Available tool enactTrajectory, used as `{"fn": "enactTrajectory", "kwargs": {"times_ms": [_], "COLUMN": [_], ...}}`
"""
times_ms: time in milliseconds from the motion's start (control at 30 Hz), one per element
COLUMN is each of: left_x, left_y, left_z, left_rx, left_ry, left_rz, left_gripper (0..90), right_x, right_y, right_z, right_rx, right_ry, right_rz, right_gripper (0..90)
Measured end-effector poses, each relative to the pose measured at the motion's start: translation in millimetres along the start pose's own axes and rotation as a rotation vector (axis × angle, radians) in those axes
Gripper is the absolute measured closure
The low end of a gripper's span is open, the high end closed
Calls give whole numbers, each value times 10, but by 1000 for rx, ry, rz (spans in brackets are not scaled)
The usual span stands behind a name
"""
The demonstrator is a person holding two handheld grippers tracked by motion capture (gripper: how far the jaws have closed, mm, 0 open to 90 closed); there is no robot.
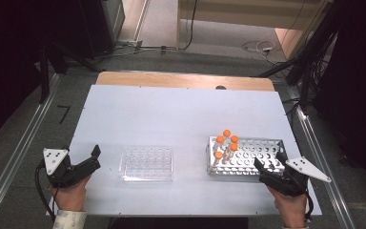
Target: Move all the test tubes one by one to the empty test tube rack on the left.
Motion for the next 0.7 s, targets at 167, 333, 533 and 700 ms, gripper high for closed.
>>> {"fn": "enactTrajectory", "kwargs": {"times_ms": [167,333,533,700], "left_x": [6,13,23,17], "left_y": [-6,-9,-13,-17], "left_z": [8,14,22,17], "left_rx": [-1,-4,-12,-5], "left_ry": [-16,-15,-18,-17], "left_rz": [-1,5,9,5], "left_gripper": [35,38,41,41], "right_x": [-86,-142,-231,-296], "right_y": [-5,-21,-39,-61], "right_z": [-5,-3,1,-8], "right_rx": [2,1,-4,-5], "right_ry": [21,30,44,49], "right_rz": [-9,-22,-41,-58], "right_gripper": [147,146,147,147]}}
Point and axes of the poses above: each handheld gripper's, and its own axes: y roughly backward along the jaws, z roughly out of its underside, x roughly to its right, the point moved 10 cm from there along -y, roughly forward along the jaws, and after that the axes turned 12 degrees about z, right-handed, at the moved point
